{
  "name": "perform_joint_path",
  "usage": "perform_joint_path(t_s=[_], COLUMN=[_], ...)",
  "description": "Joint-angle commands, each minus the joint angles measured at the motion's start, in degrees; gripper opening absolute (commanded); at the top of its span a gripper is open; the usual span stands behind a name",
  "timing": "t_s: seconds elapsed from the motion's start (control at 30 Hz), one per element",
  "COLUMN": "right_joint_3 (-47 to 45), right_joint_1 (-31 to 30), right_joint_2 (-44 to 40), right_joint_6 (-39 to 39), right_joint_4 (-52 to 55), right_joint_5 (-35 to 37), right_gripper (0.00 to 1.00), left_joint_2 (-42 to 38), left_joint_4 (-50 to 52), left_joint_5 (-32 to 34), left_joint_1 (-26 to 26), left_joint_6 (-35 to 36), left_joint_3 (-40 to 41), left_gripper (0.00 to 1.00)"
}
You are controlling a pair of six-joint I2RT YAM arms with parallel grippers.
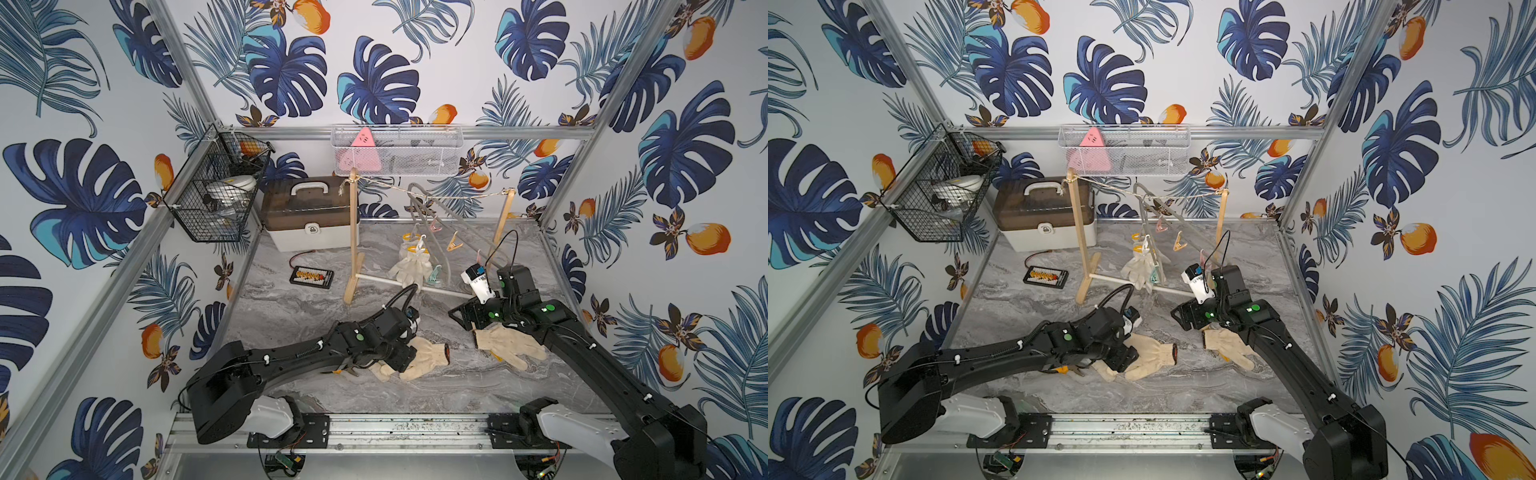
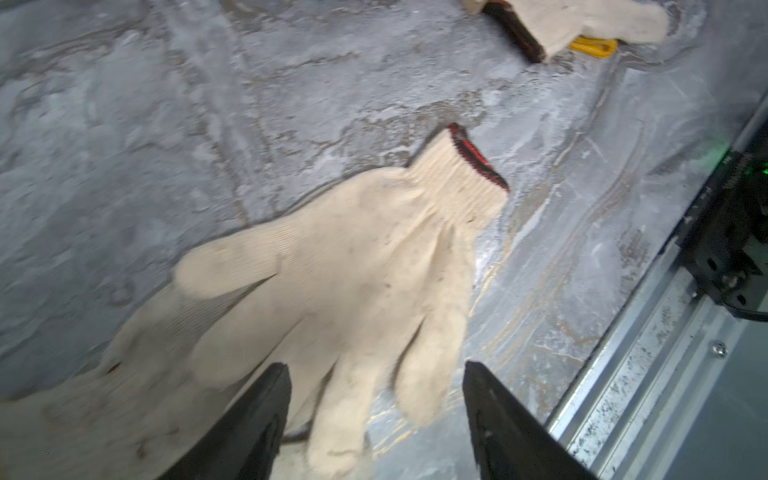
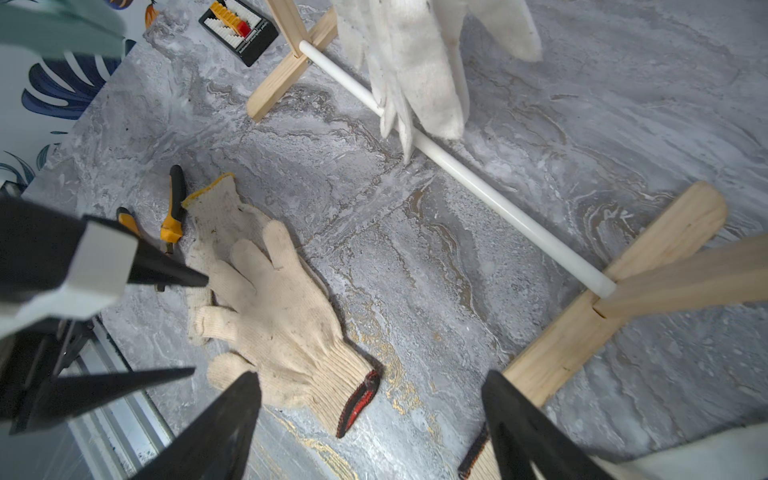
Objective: Clip the gloves onto a hanger to dry
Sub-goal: Pick up the glove from the center of the board.
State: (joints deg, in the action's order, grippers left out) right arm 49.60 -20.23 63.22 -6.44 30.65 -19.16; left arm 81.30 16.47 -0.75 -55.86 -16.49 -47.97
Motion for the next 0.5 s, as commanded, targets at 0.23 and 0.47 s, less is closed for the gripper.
perform_joint_path(t_s=[0.23,0.47], right_joint_3=[0.06,-0.28], right_joint_1=[2.16,4.36], right_joint_2=[-1.51,-3.33], right_joint_6=[1.88,1.64], right_joint_4=[2.17,2.3], right_joint_5=[5.22,4.83], right_gripper=[0.88,0.88], left_joint_2=[15.98,21.11], left_joint_4=[-10.65,-14.2], left_joint_5=[6.84,14.28], left_joint_1=[-13.09,-13.93], left_joint_6=[6.7,8.75], left_joint_3=[-8.15,-9.19], left_gripper=[0.72,0.72])
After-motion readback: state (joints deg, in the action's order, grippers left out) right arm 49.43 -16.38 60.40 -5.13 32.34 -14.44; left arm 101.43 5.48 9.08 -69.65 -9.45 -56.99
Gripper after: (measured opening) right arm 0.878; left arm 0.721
